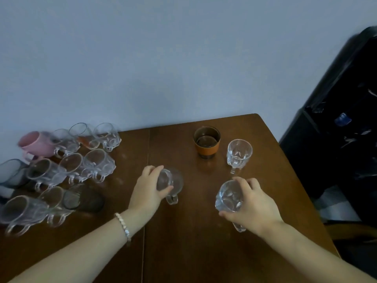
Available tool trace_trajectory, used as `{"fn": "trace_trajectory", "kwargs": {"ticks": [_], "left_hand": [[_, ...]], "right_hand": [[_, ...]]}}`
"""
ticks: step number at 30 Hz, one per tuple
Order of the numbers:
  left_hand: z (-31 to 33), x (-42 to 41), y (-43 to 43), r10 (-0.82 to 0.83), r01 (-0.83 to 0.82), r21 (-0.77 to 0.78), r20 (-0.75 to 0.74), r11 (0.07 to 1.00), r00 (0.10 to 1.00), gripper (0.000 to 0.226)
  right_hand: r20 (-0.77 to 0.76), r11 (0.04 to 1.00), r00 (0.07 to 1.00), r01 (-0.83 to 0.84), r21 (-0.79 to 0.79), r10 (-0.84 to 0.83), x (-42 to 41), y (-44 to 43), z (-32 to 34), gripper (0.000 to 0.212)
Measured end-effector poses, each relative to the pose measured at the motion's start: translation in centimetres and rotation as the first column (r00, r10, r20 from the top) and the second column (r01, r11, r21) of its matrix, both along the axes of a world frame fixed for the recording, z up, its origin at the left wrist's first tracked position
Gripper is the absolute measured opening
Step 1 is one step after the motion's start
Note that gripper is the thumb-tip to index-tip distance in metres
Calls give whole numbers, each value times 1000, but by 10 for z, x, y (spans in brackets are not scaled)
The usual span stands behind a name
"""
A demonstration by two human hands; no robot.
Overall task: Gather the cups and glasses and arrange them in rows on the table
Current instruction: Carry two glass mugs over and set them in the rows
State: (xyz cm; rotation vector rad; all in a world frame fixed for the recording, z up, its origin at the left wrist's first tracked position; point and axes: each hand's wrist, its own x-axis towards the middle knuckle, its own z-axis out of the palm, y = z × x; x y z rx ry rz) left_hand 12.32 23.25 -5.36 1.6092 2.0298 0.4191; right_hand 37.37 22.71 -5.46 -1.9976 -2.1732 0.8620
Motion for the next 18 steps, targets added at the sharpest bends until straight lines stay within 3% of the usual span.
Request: {"fn": "trace_trajectory", "kwargs": {"ticks": [9, 18], "left_hand": [[55, -116, -149, -21, 14, -105, -64, 994, 998, 65], [40, -314, -252, 139, -150, -110, -98, 983, 985, 60]], "right_hand": [[7, 987, 988, -155, -49, 155, -104, -72, 32, 93], [13, 982, 985, -171, -76, 173, -262, -162, 28, 92]]}}
